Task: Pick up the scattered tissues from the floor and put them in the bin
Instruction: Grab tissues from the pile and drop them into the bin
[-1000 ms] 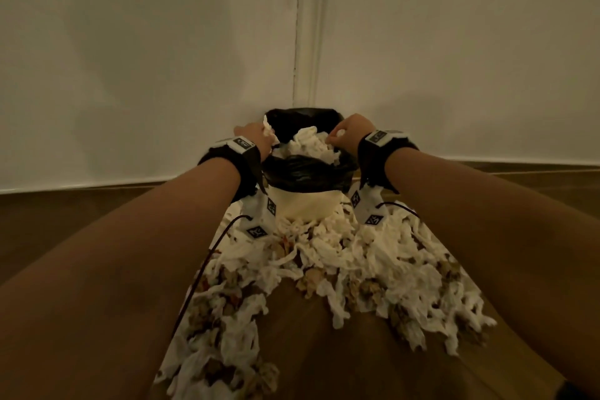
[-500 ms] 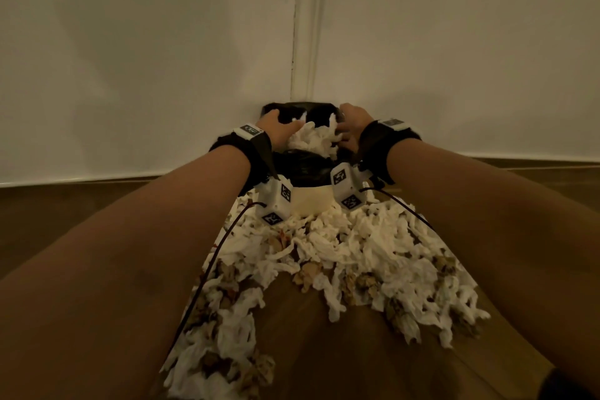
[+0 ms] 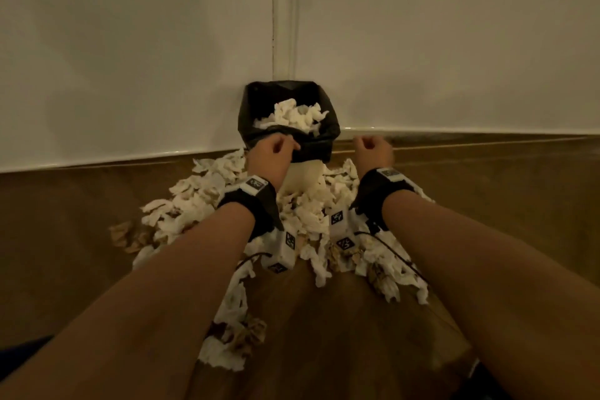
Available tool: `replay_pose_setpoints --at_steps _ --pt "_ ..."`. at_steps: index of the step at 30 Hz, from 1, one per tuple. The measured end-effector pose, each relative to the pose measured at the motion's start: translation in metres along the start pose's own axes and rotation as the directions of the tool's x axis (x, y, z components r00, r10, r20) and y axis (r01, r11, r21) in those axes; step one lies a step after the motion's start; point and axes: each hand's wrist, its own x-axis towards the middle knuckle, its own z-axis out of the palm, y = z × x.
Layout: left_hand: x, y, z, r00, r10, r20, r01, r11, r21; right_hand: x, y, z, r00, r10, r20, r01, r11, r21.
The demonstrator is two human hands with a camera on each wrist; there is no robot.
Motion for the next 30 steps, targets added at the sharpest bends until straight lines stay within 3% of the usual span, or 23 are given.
replay_pose_setpoints --at_steps 4,7,11,14,20,23,26,28,30 --pt "-0.043 -0.041 0.028 0.981 -0.066 0.185 0.024 0.976 0.219 -0.036 0.063 -0.008 0.988 0.155 0.027 -0.152 0.983 -0.101" --pt "-0.069 -0.069 0.043 0.945 -0.122 0.305 -0.023 0.903 0.43 -0.061 0.105 -0.005 0.965 0.257 0.042 -0.249 0.958 -0.145" --pt "-0.097 -0.093 0.063 0.836 -0.222 0.503 -0.156 0.782 0.603 -0.085 0.145 -0.003 0.941 0.337 0.022 -0.319 0.909 -0.269" --pt "-0.113 -0.103 0.077 0.736 -0.301 0.607 -0.296 0.664 0.687 -0.094 0.162 -0.004 0.945 0.324 0.038 -0.286 0.879 -0.381" --pt "-0.142 -0.127 0.093 0.647 -0.417 0.639 -0.362 0.57 0.738 -0.092 0.174 -0.005 0.964 0.247 0.102 -0.17 0.862 -0.477" --pt "-0.137 -0.135 0.091 0.638 -0.504 0.583 -0.29 0.544 0.787 -0.089 0.173 -0.005 0.975 0.174 0.139 -0.079 0.853 -0.515" --pt "-0.126 -0.137 0.083 0.611 -0.576 0.543 -0.198 0.553 0.809 -0.09 0.172 -0.004 0.961 0.087 0.261 0.081 0.818 -0.569" --pt "-0.122 -0.142 0.077 0.666 -0.508 0.546 -0.117 0.652 0.749 -0.094 0.171 -0.003 0.933 0.067 0.354 0.185 0.754 -0.63" --pt "-0.124 -0.146 0.071 0.754 -0.431 0.496 -0.029 0.733 0.68 -0.099 0.169 0.001 0.918 0.057 0.392 0.252 0.679 -0.69"
